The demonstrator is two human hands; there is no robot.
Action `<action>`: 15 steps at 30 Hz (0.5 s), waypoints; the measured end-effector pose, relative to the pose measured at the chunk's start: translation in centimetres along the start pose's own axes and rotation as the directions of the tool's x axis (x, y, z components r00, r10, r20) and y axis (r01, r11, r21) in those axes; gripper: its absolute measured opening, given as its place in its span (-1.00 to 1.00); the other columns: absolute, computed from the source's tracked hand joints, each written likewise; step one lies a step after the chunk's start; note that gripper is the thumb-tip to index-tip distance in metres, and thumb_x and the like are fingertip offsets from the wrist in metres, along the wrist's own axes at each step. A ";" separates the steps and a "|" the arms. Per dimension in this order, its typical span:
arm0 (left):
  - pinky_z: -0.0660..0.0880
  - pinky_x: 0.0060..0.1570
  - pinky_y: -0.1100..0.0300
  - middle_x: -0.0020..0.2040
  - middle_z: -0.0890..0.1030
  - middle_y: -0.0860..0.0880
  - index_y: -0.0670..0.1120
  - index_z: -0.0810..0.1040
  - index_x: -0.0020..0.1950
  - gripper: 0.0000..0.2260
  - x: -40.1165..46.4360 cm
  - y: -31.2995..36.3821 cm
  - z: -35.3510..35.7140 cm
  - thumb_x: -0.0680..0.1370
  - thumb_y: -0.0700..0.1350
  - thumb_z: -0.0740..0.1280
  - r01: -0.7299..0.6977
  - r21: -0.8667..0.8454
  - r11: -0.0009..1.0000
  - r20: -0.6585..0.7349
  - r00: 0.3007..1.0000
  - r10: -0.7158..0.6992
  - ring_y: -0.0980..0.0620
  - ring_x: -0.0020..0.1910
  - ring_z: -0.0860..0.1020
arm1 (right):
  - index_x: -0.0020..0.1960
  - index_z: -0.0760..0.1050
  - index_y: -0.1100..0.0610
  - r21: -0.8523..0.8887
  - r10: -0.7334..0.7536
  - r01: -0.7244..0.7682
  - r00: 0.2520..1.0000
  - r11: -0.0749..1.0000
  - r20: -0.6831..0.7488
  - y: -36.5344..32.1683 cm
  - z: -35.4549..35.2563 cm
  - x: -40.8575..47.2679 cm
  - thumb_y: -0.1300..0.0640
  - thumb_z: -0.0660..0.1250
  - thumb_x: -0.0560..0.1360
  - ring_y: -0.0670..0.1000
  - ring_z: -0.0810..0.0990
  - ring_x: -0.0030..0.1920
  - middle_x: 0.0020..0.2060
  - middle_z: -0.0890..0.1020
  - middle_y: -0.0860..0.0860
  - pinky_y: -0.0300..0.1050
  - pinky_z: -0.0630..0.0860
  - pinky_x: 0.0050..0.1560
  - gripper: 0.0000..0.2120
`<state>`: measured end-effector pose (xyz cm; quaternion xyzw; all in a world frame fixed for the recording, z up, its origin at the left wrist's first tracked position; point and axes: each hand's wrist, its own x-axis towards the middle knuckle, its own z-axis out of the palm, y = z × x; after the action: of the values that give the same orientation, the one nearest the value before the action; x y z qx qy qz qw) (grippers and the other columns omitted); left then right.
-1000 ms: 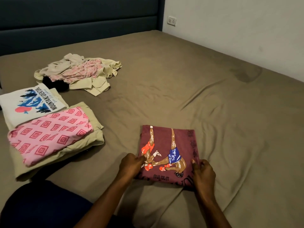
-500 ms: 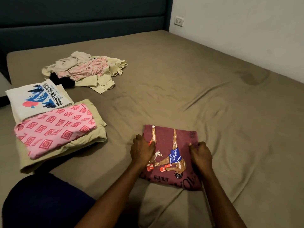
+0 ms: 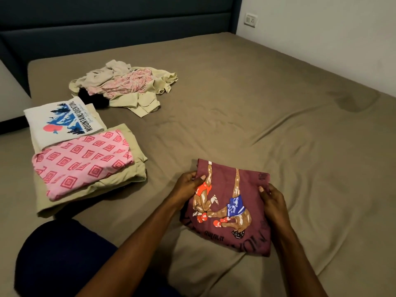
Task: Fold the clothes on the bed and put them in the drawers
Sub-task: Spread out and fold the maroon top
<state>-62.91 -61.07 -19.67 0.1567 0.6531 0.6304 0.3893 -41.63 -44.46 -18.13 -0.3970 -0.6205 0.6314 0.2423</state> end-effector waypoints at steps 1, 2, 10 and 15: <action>0.63 0.06 0.04 0.05 0.73 -0.20 -0.22 0.66 0.19 -0.82 -0.2 0.2 -0.2 0.65 -0.20 0.35 -0.010 -0.014 1.000 0.006 1.000 0.010 -0.12 -0.02 0.70 | 0.18 0.64 0.14 0.034 0.006 -0.006 1.000 0.999 0.002 -0.4 0.1 -0.1 0.16 0.23 0.70 0.15 0.74 -0.05 0.00 0.75 0.14 0.03 0.68 -0.06 -0.79; 0.63 0.03 0.07 0.05 0.73 -0.19 -0.23 0.65 0.20 -0.81 -0.4 0.6 -0.6 0.65 -0.20 0.34 -0.021 -0.038 0.999 0.008 1.000 0.021 -0.10 -0.03 0.70 | 0.18 0.64 0.17 0.061 0.016 -0.016 1.000 0.998 0.009 -0.7 0.4 0.0 0.18 0.24 0.70 0.13 0.73 -0.08 -0.01 0.75 0.16 -0.03 0.69 -0.11 -0.79; 0.65 -0.03 0.10 0.08 0.72 -0.19 -0.19 0.63 0.26 -0.79 -3.3 5.8 -7.7 0.64 -0.24 0.34 -0.115 -0.168 0.979 -0.102 0.990 0.099 -0.08 -0.03 0.71 | 0.13 0.64 0.15 0.133 -0.037 0.018 0.989 0.991 0.146 -5.1 7.7 1.7 0.18 0.28 0.68 -0.06 0.73 -0.21 -0.15 0.76 0.00 -0.22 0.64 -0.25 -0.84; 0.63 0.01 0.10 0.10 0.73 -0.14 -0.15 0.63 0.27 -0.78 -6.0 10.4 -16.1 0.65 -0.17 0.34 -0.212 -0.122 0.970 -0.322 0.932 0.163 -0.07 0.05 0.71 | 0.19 0.64 0.16 0.181 -0.057 -0.001 0.947 0.983 0.315 -8.6 18.0 3.9 0.17 0.30 0.67 0.01 0.73 -0.13 -0.03 0.76 0.09 -0.16 0.66 -0.19 -0.82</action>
<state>-73.40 -74.92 -9.55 0.0868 0.6372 0.7302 0.2308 -59.84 -51.04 -12.02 -0.2574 -0.5979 0.7369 0.1825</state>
